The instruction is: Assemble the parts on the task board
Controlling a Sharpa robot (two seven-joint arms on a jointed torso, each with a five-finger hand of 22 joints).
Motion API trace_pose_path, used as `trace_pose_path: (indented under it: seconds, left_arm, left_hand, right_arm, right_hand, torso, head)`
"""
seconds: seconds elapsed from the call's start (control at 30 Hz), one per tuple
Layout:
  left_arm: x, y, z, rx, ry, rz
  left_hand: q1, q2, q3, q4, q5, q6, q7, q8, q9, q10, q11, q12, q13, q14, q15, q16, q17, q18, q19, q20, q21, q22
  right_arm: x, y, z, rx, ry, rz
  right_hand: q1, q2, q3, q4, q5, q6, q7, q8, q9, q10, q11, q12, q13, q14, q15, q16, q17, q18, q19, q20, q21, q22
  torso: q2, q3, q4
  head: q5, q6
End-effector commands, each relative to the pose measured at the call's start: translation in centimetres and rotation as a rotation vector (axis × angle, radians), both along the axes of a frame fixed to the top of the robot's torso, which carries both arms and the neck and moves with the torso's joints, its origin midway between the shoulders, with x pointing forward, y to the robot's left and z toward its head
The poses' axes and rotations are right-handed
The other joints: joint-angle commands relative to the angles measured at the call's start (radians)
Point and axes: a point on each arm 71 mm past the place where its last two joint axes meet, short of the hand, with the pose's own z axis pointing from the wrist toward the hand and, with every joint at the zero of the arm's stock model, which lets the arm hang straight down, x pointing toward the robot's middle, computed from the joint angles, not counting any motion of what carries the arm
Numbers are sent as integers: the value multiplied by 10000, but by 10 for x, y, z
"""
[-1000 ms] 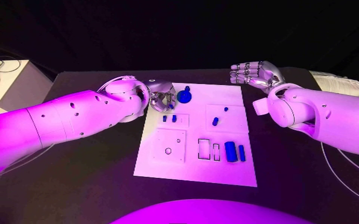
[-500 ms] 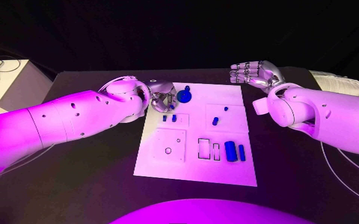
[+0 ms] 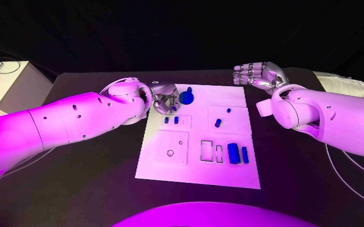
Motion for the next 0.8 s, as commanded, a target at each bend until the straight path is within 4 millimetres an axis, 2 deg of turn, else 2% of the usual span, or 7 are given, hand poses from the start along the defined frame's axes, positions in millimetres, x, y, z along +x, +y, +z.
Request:
trace_pose_path:
  seconds: [0.03,0.5,0.8]
  left_arm:
    - [-2,-2,-4,221,284,-141]
    - [-1,-1,-10,562,568,-175]
    - [-1,0,-8,262,288,-307]
  left_hand:
    - [-33,44,14,-43,-46,76,14,29,19,77,-24,-51,-16,43,-20,50,-8,-55,-23,-1,-56,-5]
    - [-81,38,-26,-33,-74,90,3,19,38,63,-33,-55,20,-33,-29,10,-137,-22,-179,-4,-170,-159]
    - [-76,31,-40,-50,-82,111,-7,23,50,80,-42,-43,44,7,-34,51,0,-45,-102,-6,-122,-72]
  right_arm:
    - [0,1,0,45,1,141]
    - [-1,0,0,38,12,126]
    - [0,0,0,34,19,124]
  right_hand:
    - [-64,45,-45,-29,-55,62,404,-52,-14,40,27,-9,1,20,14,-31,-8,108,-55,-14,15,-17]
    - [-67,45,-46,-29,-56,65,403,-52,-15,43,26,-8,1,18,15,-32,-11,107,-59,-14,14,-17]
    - [-67,45,-46,-29,-56,65,403,-52,-15,43,26,-8,1,18,15,-32,-11,107,-59,-14,14,-17]
  torso:
    - [-2,12,0]
    - [1,-15,11]
    - [5,-17,14]
  head:
    - [-9,11]
    - [-35,-15]
    - [-44,-39]
